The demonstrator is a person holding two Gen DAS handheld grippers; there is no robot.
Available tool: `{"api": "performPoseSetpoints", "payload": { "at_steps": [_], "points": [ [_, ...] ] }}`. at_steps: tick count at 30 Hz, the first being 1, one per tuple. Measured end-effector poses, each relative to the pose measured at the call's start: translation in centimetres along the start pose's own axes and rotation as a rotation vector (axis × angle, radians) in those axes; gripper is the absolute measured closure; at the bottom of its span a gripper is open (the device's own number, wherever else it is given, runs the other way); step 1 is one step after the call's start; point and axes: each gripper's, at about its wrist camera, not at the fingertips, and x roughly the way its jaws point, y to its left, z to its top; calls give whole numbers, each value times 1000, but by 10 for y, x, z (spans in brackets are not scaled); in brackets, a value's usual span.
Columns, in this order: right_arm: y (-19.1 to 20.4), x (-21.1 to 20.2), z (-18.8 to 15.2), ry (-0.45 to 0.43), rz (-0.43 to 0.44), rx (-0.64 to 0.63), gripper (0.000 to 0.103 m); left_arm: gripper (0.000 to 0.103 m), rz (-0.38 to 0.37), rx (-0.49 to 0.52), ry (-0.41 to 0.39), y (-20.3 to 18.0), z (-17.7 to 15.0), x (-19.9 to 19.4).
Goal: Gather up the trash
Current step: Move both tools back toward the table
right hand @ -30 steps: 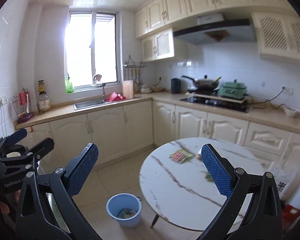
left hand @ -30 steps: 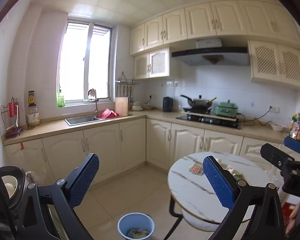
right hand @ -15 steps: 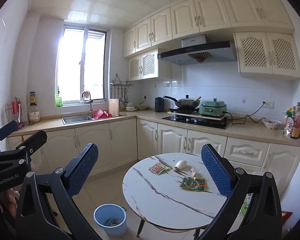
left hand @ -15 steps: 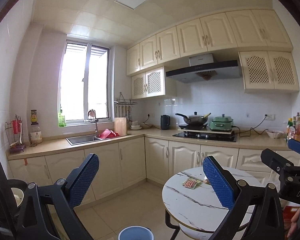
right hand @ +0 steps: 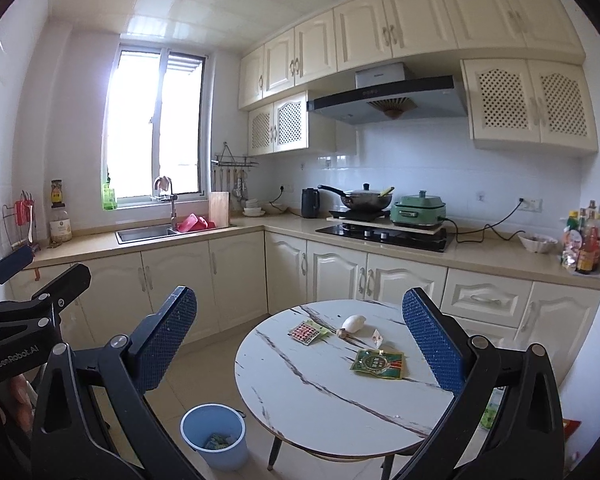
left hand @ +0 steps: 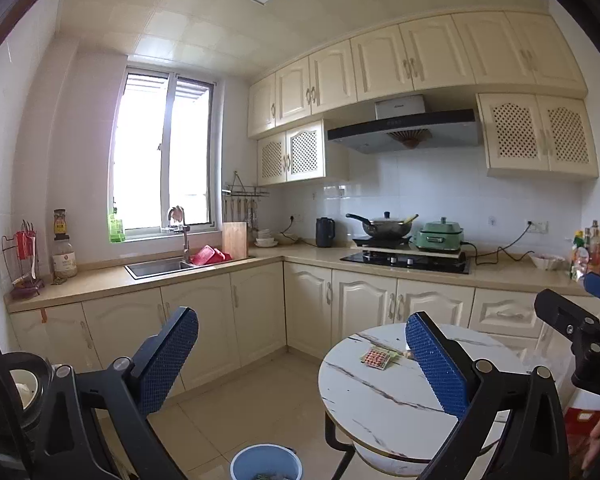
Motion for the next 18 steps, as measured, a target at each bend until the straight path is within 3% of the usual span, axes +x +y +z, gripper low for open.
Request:
{"api": "performPoseSetpoints", "payload": {
  "at_steps": [9, 14, 18],
  "points": [
    [-39, 40, -16, 71, -78, 15, 0, 1, -59, -11, 160, -5, 3, 100],
    [-83, 91, -34, 160, -102, 34, 0, 1, -171, -49, 300, -12, 5, 180],
    [-117, 136, -55, 250, -119, 70, 0, 1, -203, -43, 376, -18, 12, 244]
  ]
}}
